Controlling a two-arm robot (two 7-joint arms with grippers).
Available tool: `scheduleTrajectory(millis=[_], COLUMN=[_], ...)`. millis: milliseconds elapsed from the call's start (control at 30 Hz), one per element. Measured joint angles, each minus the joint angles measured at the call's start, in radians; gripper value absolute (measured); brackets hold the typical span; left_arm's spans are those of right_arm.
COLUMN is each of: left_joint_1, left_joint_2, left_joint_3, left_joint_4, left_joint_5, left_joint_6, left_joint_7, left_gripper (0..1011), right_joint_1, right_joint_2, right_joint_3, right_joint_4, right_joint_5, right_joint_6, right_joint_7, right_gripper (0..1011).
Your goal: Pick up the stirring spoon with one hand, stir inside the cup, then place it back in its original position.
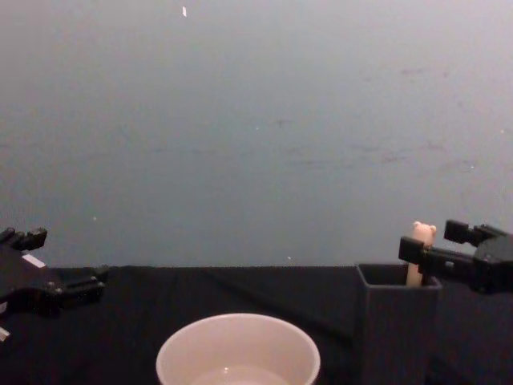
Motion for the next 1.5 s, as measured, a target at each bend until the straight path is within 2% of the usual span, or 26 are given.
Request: scheduleTrajectory(millis=[600,1500], left_joint_1=[0.0,0.0], left_joint_2=[0.0,0.0], left_joint_3=[0.0,0.0], left_joint_4=[0.0,0.0], left_joint_5=[0.0,0.0], left_joint_6=[0.0,0.0], left_joint_7=[0.0,0.0], left_gripper=[1001,1001], right_joint_1=[0.02,0.019], right_joint_2=[-0.021,-0.019], right_joint_3=[0.004,0.004], right_joint_4=[0.029,0.027], right_joint_5=[0.008,0.008], right_joint_6=[0.044,0.041], right_joint_7=[0.019,0.018], right_gripper=[1003,1003])
